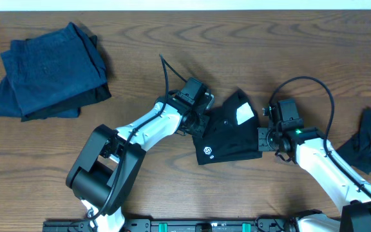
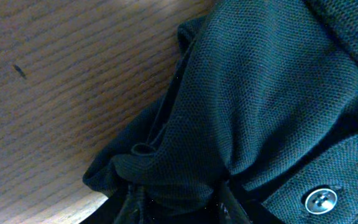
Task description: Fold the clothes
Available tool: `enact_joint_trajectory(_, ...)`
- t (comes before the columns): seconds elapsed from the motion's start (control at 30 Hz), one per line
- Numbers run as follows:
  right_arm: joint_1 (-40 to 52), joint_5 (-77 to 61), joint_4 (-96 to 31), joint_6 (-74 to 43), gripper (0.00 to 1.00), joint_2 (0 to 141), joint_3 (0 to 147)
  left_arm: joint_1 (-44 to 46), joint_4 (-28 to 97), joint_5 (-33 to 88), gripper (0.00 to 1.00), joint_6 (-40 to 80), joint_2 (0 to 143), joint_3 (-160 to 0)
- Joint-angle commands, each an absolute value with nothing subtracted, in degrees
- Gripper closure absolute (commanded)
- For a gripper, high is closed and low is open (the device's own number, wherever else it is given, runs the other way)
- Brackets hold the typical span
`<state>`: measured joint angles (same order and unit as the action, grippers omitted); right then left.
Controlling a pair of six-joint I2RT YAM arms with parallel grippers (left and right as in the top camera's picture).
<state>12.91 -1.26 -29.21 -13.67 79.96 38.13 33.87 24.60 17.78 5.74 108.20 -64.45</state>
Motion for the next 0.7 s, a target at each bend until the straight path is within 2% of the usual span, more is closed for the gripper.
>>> enact_joint_trajectory(0.0,12.5,-7.6,-29.0,-13.1,0.65,79.2,37.8,34.1,26.7,15.5,0.62,5.0,109.7,-62.8)
enact_joint_trajectory(0.2,12.5,-10.1,-29.0,-13.1,0.45,79.2,37.7,34.1,26.7,15.5,0.62,5.0,109.7,-62.8)
enact_joint_trajectory(0.3,12.6,-11.2,-28.7,-11.9,0.39,79.5,37.7,34.1,26.7,15.5,0.62,5.0,109.7,-62.8)
enact_joint_trajectory(0.53,12.6,-14.9,-27.3,-8.6,0.35,80.0,37.6,34.1,26.7,15.5,0.62,5.0,109.7,-62.8)
enact_joint_trajectory(0.67,12.7,-14.9,-25.9,-8.0,0.37,80.9,37.6,34.1,26.7,15.5,0.62,5.0,109.7,-62.8)
